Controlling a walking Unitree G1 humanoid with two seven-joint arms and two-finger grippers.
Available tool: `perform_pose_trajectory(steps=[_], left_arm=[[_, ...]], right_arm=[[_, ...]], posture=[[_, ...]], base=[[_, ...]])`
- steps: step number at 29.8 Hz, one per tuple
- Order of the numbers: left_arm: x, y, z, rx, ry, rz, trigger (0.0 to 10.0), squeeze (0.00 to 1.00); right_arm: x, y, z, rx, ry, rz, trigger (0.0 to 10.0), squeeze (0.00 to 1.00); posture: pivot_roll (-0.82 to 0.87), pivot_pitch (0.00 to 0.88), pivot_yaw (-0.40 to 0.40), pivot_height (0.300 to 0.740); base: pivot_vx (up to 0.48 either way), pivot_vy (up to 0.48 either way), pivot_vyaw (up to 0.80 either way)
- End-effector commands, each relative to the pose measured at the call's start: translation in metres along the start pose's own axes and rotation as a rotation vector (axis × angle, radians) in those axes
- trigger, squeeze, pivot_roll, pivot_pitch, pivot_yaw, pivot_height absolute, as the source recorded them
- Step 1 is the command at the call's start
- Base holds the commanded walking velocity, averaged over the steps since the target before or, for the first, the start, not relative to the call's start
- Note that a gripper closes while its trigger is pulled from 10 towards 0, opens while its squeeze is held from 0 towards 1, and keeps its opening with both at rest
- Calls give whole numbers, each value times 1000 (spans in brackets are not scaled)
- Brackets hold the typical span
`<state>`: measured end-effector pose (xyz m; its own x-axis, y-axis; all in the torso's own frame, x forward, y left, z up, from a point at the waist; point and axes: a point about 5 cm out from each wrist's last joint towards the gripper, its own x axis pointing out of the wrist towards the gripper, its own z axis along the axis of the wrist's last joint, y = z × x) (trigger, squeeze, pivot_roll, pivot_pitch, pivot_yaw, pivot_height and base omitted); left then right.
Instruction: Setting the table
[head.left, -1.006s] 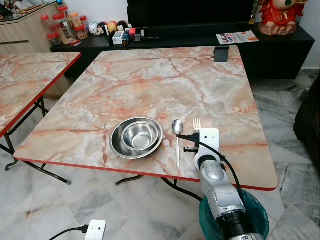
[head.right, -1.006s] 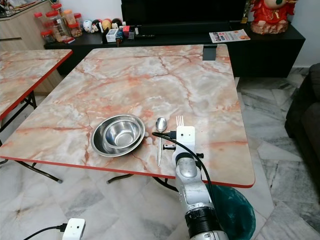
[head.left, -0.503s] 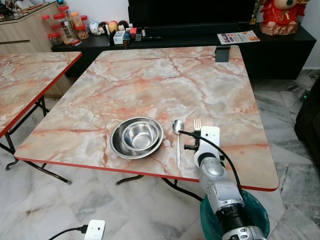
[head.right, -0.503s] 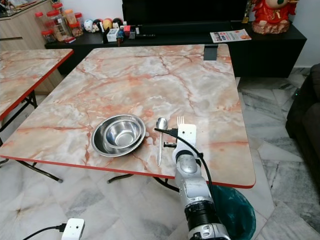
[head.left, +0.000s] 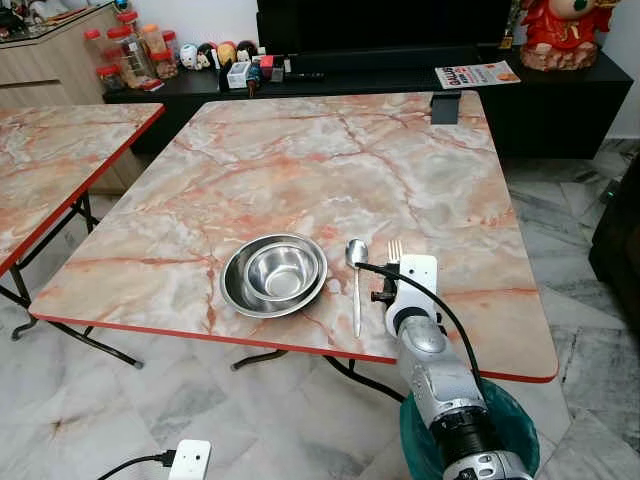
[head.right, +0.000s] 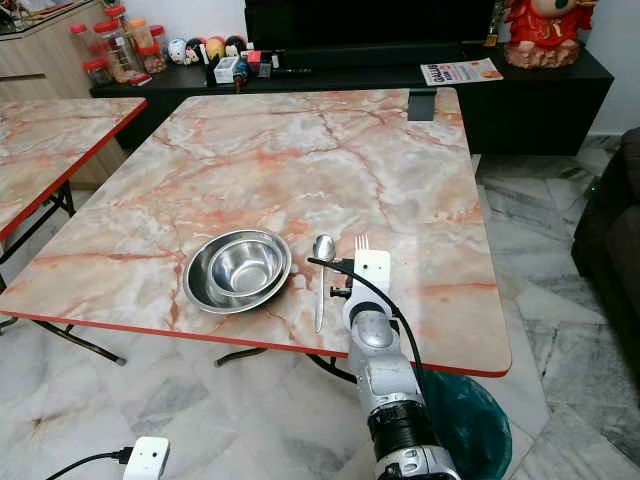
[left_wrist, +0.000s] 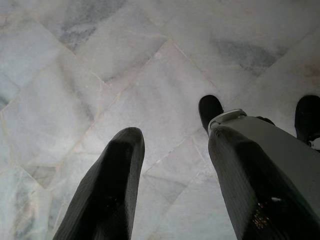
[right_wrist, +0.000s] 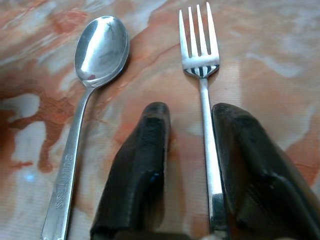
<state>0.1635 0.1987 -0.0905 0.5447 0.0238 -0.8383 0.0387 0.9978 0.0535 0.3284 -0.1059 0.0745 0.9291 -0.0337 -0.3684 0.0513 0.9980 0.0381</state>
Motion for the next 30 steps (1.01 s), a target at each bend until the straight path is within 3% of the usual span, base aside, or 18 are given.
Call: perform_pose_trajectory(steps=[1,13,14,15,19,23,29,30], left_arm=[[-1,5,-3,7,15,10,10000,0],[0,5,1,-1,4,9,10000,0],[0,5,1,-3,3,8,10000,0],[0,5,1,-3,2,6,10000,0],[0,5,2,-5,1,2,10000,0],[0,5,2,-8,-1,1,10000,0],[0,4,2,-9,1,0,10000,0],[0,4,2,-11,-2,0,10000,0]], right_arm=[[1,4,1,3,5,10,10000,1000],[1,7,2,-11,-7,24,10000,1000],[1,7,3,-43,-17,19,10000,408],[0,8,4,-81,-34,15,10000,0],[-2,9,9,-136,-85,-1,10000,0],[-7,9,26,-243,-236,-67,10000,0],[-11,18,37,-247,-324,-40,10000,0],[-14,22,44,-202,-379,-8,10000,0]], posture=[[-104,30,133,740],[-104,25,135,740],[-105,23,136,740],[-104,24,137,740],[-103,23,136,740],[-101,21,136,740],[-102,19,135,740],[-102,17,133,740]], base=[[0,0,0],[0,0,0],[0,0,0],[0,0,0],[0,0,0],[0,0,0],[0,0,0],[0,0,0]])
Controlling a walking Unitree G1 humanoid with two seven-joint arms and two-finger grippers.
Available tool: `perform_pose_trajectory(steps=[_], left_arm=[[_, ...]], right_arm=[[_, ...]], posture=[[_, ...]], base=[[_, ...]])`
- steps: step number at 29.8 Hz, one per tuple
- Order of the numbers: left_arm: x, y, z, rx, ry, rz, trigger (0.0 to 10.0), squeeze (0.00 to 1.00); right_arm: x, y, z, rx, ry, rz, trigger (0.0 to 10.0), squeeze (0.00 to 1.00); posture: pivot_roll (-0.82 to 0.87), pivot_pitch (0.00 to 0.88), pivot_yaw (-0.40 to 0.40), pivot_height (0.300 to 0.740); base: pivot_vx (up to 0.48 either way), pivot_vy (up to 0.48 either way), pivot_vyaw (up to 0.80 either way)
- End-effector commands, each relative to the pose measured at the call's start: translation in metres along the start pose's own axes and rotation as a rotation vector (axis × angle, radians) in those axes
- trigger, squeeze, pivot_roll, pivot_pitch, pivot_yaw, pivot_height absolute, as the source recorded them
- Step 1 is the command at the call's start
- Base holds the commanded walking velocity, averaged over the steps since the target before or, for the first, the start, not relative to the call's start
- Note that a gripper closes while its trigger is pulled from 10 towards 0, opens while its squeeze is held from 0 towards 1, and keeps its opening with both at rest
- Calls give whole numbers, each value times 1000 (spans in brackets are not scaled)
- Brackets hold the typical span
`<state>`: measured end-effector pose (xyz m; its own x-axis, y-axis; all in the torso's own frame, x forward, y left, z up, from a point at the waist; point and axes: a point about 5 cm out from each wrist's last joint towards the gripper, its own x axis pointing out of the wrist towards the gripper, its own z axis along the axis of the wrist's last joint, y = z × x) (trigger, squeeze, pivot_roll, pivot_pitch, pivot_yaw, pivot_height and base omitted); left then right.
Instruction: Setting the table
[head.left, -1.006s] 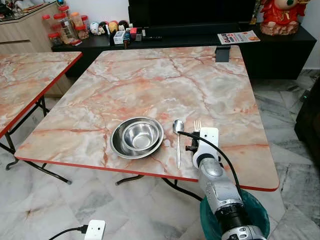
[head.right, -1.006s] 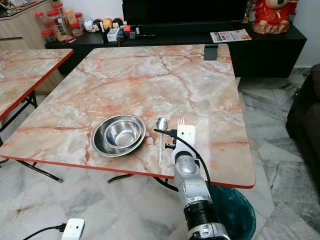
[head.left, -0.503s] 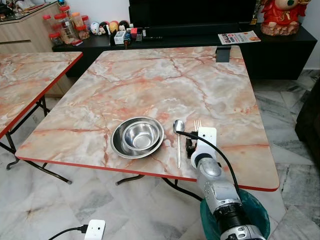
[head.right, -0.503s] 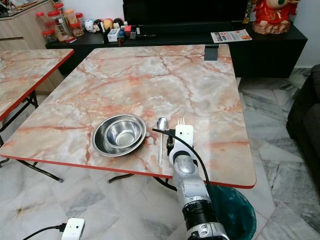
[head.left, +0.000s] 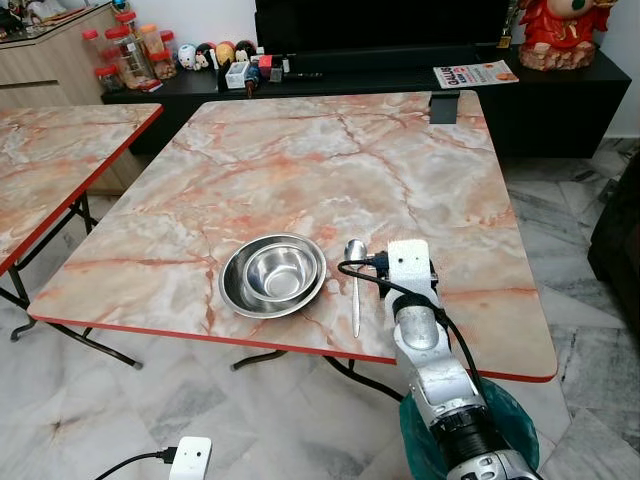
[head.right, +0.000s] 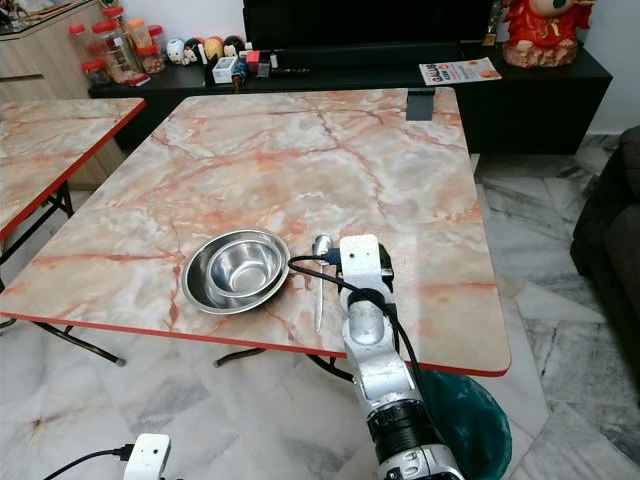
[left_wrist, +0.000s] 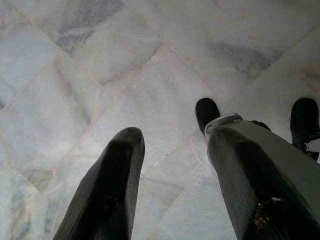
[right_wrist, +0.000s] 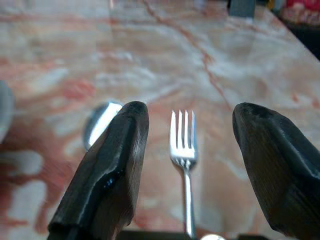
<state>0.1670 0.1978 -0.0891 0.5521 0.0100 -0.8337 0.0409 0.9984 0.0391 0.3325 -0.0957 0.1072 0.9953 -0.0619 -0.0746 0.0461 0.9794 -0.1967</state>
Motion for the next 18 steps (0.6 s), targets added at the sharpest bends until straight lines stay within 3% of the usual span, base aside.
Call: perform_pose_trajectory(steps=[1,9,14,18], left_arm=[[-1,5,-1,-5,6,13,10000,0],[0,4,6,-19,-37,20,10000,0],[1,5,11,-36,-51,22,10000,0],[1,4,12,-55,-66,26,10000,0]], right_arm=[[-1,8,19,54,-104,31,10000,0],[-13,12,61,98,-436,70,10000,0],[-15,12,65,126,-480,79,10000,0],[-16,10,65,125,-498,85,10000,0]], posture=[[-102,17,133,740],[-108,13,138,740],[-96,7,136,740],[-88,3,125,740]], base=[[0,0,0],[0,0,0],[0,0,0],[0,428,0]])
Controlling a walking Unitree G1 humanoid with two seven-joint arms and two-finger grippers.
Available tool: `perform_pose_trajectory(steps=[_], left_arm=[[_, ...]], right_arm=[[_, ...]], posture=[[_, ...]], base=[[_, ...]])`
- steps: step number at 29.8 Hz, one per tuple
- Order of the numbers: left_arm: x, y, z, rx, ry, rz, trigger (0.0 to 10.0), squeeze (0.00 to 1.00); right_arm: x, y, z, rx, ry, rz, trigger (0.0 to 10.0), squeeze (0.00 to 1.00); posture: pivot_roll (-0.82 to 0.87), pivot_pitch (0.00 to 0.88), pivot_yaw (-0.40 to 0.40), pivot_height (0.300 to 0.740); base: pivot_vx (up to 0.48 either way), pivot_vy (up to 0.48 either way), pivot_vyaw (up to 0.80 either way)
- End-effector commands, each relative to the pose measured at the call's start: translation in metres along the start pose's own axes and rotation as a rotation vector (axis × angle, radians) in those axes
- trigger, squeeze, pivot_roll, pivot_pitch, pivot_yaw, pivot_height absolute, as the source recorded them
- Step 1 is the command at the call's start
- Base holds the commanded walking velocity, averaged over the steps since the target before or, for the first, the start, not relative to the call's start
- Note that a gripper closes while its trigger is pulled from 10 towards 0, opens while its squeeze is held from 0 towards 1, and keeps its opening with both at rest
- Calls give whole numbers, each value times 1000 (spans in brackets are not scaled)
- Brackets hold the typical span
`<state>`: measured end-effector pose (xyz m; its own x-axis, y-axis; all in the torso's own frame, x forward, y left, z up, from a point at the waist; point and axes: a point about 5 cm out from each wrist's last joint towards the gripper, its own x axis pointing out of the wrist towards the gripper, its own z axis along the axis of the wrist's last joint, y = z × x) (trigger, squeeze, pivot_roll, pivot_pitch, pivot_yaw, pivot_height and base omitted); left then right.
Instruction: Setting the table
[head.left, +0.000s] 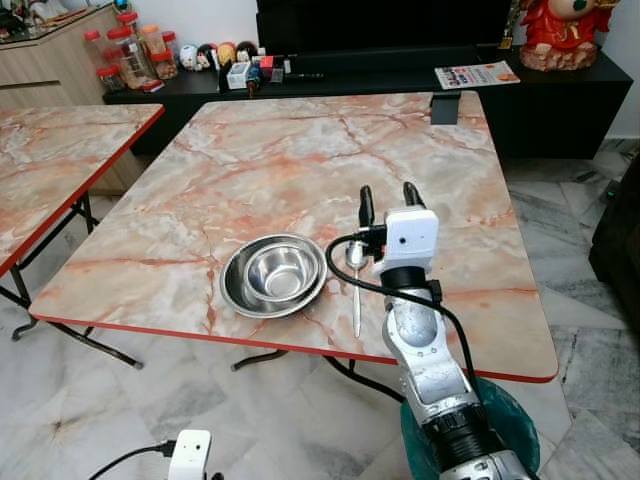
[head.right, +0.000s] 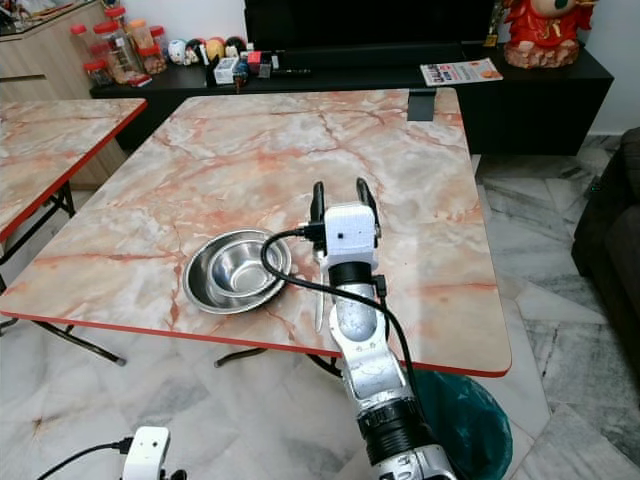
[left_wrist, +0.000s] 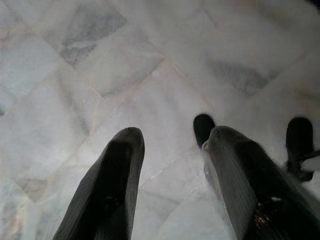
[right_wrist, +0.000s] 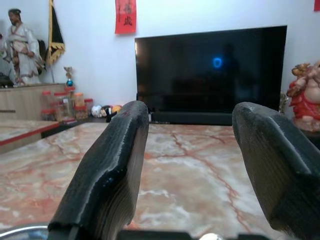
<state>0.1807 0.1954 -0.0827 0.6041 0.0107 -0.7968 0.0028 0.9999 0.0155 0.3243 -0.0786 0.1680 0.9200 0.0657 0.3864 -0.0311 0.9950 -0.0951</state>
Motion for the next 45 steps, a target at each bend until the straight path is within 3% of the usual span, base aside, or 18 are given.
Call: perform_pose_trajectory(steps=[1,20,29,35,39,45], left_arm=[[-1,5,-3,-9,-1,22,10000,0],[-2,5,-7,-9,7,25,10000,0],[-2,2,-8,-7,10,21,10000,0],[-2,2,-8,-10,10,22,10000,0],[-2,3,-8,-8,12,23,10000,0],[-3,5,-8,-8,10,31,10000,0]], right_arm=[[0,6,4,11,-22,27,10000,0],[2,7,9,8,-71,41,10000,0],[0,-3,6,-18,-65,4,10000,0],[-16,-13,-19,-32,31,-21,10000,0],[-44,-24,-57,-88,183,-1,10000,0],[-73,-31,-82,-87,294,37,10000,0]], posture=[[-92,2,121,740],[-87,0,110,740],[-103,0,113,740],[-105,0,112,740],[-109,6,115,740],[-100,9,118,740]], base=[[0,364,0],[0,423,0],[0,480,0],[0,480,0],[0,480,0],[0,480,0]])
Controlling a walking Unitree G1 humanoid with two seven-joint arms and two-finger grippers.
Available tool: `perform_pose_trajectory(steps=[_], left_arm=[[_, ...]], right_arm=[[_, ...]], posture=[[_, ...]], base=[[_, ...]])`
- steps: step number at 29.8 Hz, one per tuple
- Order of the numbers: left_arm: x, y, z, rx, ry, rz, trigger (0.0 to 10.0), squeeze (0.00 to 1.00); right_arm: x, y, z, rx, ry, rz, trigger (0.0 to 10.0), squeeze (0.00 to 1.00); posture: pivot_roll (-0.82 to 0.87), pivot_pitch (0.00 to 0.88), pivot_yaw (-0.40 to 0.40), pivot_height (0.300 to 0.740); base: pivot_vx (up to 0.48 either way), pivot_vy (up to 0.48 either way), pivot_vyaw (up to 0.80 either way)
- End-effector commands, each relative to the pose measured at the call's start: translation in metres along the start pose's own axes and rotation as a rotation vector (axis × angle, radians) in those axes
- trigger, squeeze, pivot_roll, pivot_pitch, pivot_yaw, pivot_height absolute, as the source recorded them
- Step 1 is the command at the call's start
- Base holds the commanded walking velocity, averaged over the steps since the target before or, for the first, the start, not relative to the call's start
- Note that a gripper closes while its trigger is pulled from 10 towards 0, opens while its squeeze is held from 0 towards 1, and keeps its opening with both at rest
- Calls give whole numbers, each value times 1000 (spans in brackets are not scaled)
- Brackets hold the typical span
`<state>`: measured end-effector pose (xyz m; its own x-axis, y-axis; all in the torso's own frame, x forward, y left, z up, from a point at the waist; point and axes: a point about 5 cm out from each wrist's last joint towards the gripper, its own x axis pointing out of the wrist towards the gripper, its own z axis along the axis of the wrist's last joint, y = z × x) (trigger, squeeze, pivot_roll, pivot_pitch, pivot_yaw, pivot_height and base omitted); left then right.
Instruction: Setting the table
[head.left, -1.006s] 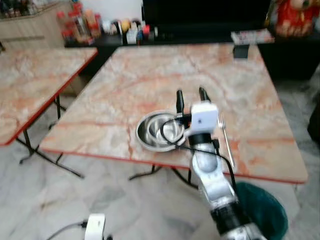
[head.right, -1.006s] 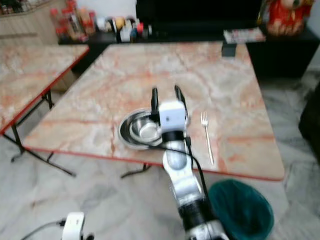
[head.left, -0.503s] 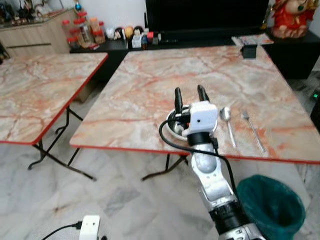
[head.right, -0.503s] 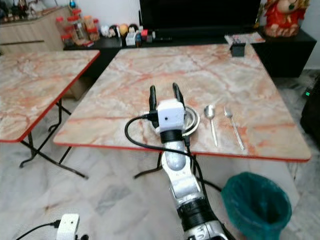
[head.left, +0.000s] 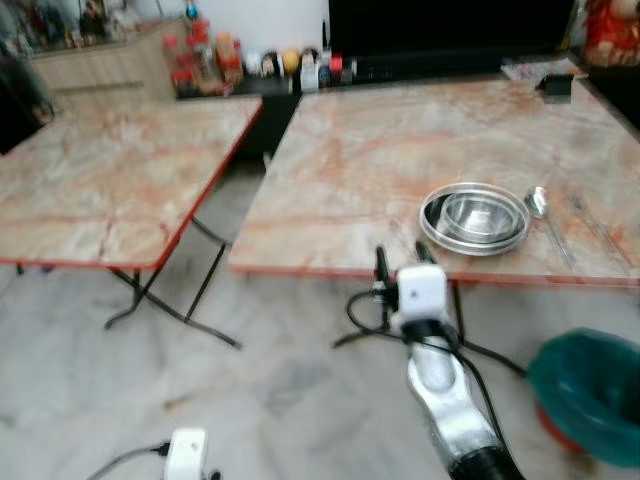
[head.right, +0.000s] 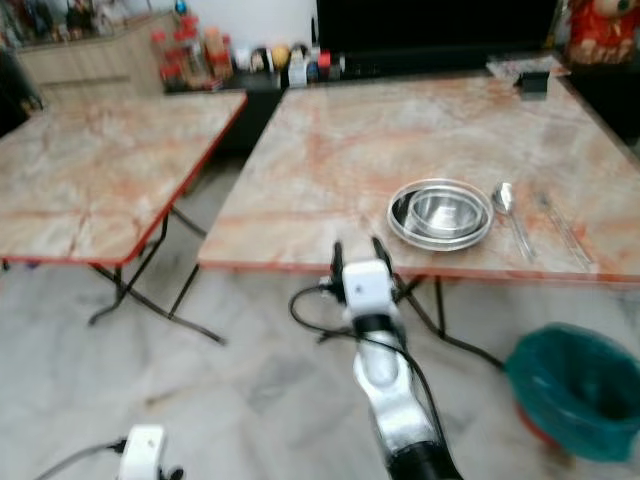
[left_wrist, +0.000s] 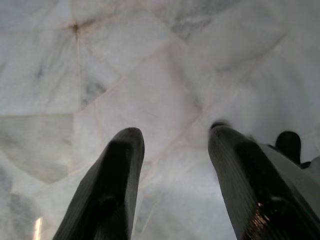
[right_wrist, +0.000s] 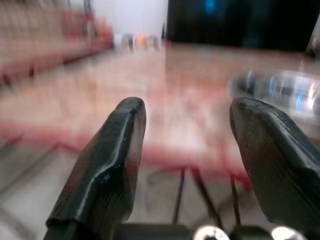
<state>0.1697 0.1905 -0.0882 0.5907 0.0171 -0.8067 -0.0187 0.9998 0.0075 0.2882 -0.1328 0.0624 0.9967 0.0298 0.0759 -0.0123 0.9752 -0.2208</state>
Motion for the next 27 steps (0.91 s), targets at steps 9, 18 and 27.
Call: perform_pose_trajectory(steps=[9,18,27], left_arm=[[0,12,5,20,-6,26,10000,0],[0,12,7,19,-11,27,10000,0],[1,12,9,19,-12,29,10000,0]], right_arm=[[-25,7,-60,86,329,41,10000,0],[-67,-5,-113,100,704,36,10000,0],[-97,-19,-133,133,869,-57,10000,0]], posture=[[-101,10,125,740],[-84,0,127,740],[-79,0,129,740]], base=[[0,480,0],[0,480,-156],[0,460,-684]])
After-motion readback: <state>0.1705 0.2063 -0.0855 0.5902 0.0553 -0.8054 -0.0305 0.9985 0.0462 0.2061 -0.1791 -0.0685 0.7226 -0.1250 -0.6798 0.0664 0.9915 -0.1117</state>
